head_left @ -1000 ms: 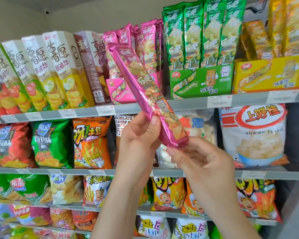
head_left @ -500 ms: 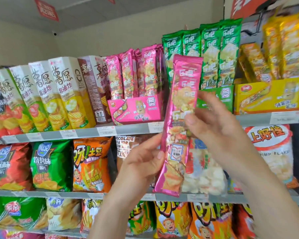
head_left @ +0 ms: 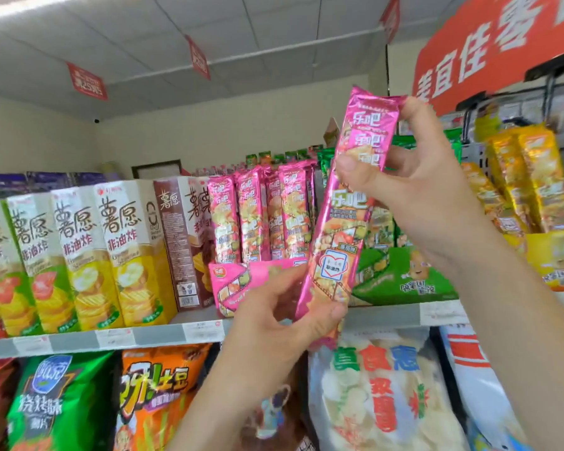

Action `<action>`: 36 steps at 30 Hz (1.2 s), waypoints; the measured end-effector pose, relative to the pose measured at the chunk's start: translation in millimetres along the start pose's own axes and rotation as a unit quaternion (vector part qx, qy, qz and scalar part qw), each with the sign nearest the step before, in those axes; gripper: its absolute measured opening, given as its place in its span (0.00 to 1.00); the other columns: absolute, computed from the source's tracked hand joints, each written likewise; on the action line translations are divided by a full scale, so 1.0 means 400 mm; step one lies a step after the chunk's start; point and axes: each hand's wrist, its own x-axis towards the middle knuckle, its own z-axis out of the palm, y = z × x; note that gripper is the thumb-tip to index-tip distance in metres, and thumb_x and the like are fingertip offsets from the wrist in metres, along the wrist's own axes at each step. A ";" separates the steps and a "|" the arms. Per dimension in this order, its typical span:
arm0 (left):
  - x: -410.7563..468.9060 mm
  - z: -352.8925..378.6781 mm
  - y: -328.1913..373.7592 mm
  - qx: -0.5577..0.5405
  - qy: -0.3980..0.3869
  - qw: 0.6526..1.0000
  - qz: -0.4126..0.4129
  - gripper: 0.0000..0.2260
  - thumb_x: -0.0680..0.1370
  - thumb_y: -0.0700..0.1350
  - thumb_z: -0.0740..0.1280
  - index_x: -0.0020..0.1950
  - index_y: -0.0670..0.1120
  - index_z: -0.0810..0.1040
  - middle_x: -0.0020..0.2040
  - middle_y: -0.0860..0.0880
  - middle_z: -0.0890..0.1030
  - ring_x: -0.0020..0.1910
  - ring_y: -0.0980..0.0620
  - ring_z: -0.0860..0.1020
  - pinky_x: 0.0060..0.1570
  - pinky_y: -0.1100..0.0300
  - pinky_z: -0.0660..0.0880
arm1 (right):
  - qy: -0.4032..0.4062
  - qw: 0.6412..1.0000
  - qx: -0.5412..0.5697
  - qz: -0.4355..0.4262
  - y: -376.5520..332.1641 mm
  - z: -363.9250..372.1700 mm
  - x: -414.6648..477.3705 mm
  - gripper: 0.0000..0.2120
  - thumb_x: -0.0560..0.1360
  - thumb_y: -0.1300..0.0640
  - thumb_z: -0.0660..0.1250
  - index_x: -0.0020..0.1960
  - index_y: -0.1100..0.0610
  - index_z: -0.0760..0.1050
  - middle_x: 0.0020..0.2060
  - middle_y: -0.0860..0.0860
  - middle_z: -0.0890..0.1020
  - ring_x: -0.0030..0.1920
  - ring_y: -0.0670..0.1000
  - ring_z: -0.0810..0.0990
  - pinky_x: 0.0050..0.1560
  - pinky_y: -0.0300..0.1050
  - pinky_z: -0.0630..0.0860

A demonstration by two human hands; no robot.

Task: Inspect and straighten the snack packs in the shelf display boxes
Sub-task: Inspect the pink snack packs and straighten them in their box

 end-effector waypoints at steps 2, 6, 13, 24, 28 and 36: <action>0.033 -0.032 0.016 0.013 -0.008 1.000 0.002 0.23 0.62 0.49 0.76 0.56 0.48 0.81 0.44 0.50 0.86 0.41 0.56 0.83 0.38 0.64 0.79 | 0.002 1.000 -0.006 -0.009 -0.007 0.012 0.045 0.19 0.73 0.62 0.74 0.57 0.49 0.69 0.43 0.48 0.84 0.45 0.47 0.82 0.48 0.46 0.81; 0.104 -0.082 0.037 0.033 -0.002 0.999 -0.005 0.31 0.58 0.50 0.78 0.61 0.51 0.77 0.45 0.49 0.86 0.40 0.55 0.84 0.35 0.64 0.78 | 0.006 0.999 -0.024 -0.047 -0.028 0.044 0.127 0.14 0.75 0.62 0.72 0.54 0.51 0.70 0.37 0.45 0.84 0.37 0.45 0.82 0.39 0.42 0.79; 0.240 -0.162 0.084 0.229 -0.094 0.965 0.086 0.12 0.68 0.63 0.70 0.46 0.60 0.80 0.41 0.62 0.84 0.37 0.65 0.80 0.38 0.71 0.75 | 0.054 0.990 -0.090 -0.095 -0.062 0.060 0.264 0.12 0.75 0.62 0.71 0.52 0.51 0.71 0.37 0.44 0.83 0.37 0.44 0.82 0.37 0.42 0.78; 0.483 -0.195 0.031 0.669 0.021 0.699 0.252 0.17 0.81 0.55 0.54 0.57 0.49 0.77 0.59 0.52 0.77 0.58 0.49 0.67 0.52 0.50 0.65 | 0.147 0.959 -0.195 -0.144 -0.072 0.071 0.404 0.11 0.76 0.61 0.69 0.51 0.49 0.69 0.46 0.55 0.81 0.46 0.52 0.80 0.45 0.43 0.80; 0.463 -0.226 0.045 0.558 -0.021 0.770 0.308 0.15 0.79 0.55 0.61 0.61 0.51 0.79 0.62 0.53 0.76 0.60 0.53 0.66 0.58 0.51 0.68 | 0.213 0.936 -0.218 -0.174 -0.056 0.082 0.424 0.11 0.76 0.58 0.69 0.54 0.50 0.69 0.46 0.46 0.80 0.44 0.41 0.77 0.47 0.39 0.76; 0.411 -0.276 0.088 0.313 -0.104 0.915 0.233 0.09 0.69 0.56 0.70 0.48 0.63 0.77 0.45 0.66 0.80 0.41 0.62 0.81 0.43 0.66 0.78 | 0.043 0.958 -0.284 -0.017 0.018 0.122 0.420 0.11 0.68 0.62 0.72 0.40 0.52 0.71 0.37 0.55 0.82 0.35 0.52 0.79 0.34 0.48 0.77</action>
